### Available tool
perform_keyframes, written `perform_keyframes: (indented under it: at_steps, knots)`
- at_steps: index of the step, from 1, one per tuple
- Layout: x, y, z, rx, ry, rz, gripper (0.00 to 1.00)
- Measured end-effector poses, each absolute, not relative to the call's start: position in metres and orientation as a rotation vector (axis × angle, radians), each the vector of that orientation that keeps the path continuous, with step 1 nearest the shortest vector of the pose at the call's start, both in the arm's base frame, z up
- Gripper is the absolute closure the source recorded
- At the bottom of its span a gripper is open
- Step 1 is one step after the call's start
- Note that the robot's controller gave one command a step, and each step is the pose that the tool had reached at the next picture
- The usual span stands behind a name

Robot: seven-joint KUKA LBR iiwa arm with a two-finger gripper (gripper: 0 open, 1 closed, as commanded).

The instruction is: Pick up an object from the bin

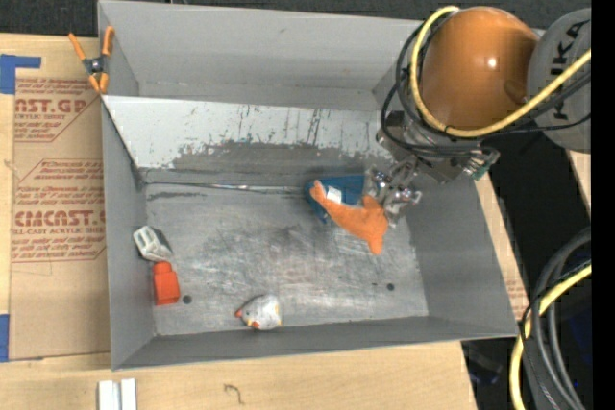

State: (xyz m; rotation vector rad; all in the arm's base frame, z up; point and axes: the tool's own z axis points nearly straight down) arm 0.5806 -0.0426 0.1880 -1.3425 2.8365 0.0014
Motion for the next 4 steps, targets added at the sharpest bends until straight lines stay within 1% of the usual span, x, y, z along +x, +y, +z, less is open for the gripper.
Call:
perform_keyframes:
  at_steps: [1,2,3,4]
  knots:
    - [0.581,-0.043,0.188,-1.343,2.836,0.002,1.00]
    - [0.558,-0.033,0.134,-1.399,2.805,-0.002,1.00]
    - [0.551,-0.074,0.102,-1.459,2.780,0.006,1.00]
    - [0.574,-0.067,0.078,-1.501,2.758,0.000,0.00]
